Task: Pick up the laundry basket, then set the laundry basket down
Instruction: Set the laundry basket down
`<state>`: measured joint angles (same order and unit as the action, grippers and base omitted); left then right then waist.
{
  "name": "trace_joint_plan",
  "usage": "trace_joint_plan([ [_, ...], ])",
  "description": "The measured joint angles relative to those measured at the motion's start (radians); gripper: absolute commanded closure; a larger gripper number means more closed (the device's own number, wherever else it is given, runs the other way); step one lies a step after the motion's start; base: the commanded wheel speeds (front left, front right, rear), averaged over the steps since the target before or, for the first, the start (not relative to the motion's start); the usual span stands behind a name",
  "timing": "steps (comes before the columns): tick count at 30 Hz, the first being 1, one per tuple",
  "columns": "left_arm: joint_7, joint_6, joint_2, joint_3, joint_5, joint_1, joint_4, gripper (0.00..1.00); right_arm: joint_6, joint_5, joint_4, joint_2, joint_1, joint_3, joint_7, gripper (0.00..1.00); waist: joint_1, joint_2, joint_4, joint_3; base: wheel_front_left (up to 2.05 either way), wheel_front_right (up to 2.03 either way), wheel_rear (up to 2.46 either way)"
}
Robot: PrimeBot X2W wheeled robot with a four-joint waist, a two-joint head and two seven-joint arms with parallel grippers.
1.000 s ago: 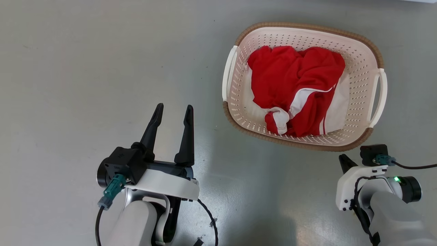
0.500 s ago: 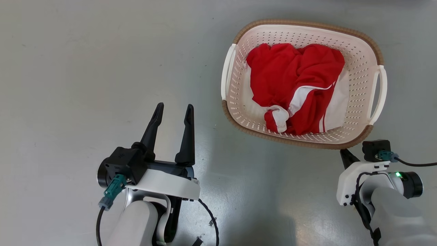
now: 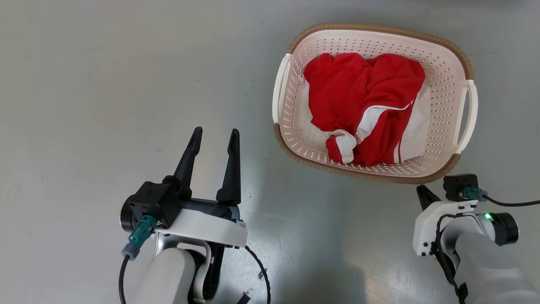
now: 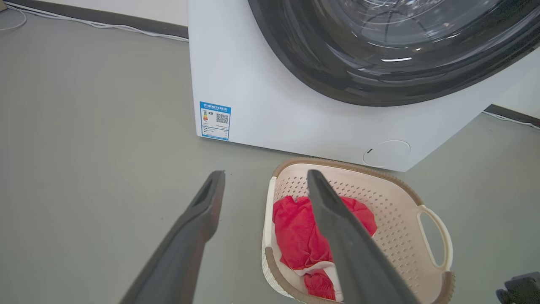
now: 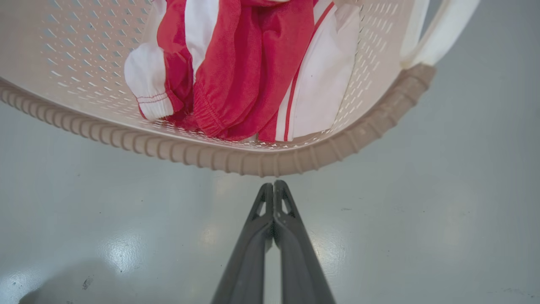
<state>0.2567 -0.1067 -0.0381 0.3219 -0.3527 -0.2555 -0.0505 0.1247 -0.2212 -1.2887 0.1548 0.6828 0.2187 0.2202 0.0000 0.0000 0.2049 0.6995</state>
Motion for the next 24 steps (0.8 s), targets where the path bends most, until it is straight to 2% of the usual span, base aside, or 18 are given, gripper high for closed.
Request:
trace_joint_plan([
  [24,0.0,-0.008,0.0,0.0,0.0,0.0,0.0,0.0,0.0,-0.038,-0.007,0.007,0.036,0.016,0.012,1.0,0.0,0.0,-0.01,0.007,0.0,0.0,0.0],
])
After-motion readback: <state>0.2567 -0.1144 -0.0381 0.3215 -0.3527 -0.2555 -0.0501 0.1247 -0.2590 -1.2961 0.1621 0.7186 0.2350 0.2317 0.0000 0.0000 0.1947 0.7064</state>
